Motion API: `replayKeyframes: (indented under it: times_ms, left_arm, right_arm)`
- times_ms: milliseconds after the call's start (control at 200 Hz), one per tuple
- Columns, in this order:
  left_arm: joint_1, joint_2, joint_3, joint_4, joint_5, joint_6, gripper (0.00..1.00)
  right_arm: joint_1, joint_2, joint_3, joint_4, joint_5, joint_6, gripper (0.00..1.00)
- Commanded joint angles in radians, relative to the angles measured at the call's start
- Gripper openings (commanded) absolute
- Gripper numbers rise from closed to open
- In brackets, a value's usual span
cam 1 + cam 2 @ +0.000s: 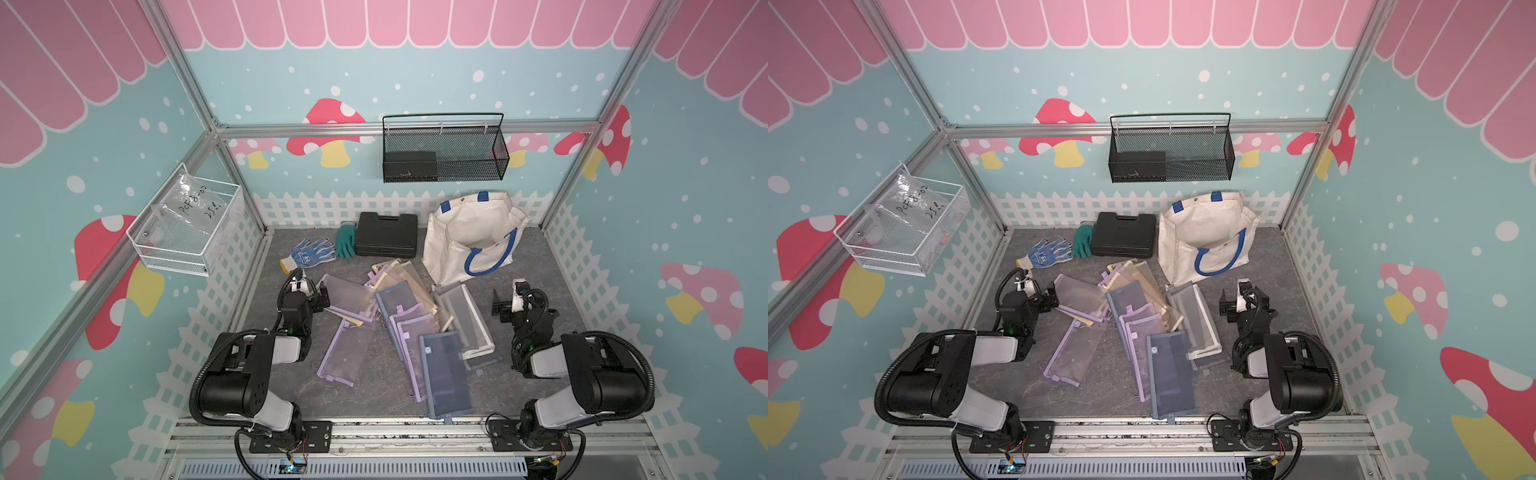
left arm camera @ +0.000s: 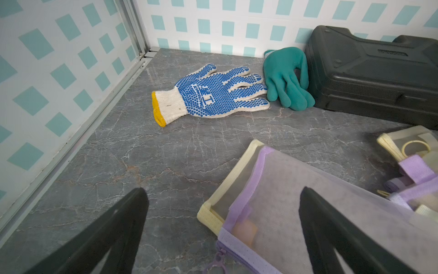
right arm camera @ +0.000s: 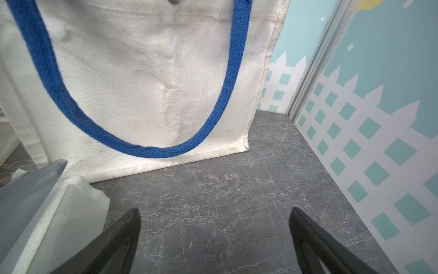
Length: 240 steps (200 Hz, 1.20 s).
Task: Put the pencil pouch into the canvas bag
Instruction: Pick up the pencil pouch.
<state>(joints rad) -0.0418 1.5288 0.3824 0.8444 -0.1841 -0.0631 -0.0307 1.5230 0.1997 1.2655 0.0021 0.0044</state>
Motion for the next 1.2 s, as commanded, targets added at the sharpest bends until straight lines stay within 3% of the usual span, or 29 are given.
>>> replayKeyframes:
  times_ms: [0, 1016, 1196]
  left_arm:
    - [-0.006, 0.01, 0.013, 0.035, -0.015, 0.026, 0.99]
    - [-0.006, 0.009, 0.012, 0.036, -0.015, 0.025, 0.99]
    - [-0.015, -0.094, 0.002, -0.037, -0.113, 0.004, 0.99]
  right_arm:
    - [0.008, 0.009, 0.013, 0.035, 0.005, -0.004, 0.99]
    - [0.008, 0.005, 0.009, 0.042, 0.006, -0.004, 0.99]
    - [0.009, -0.072, 0.01, -0.023, -0.011, -0.009, 0.99]
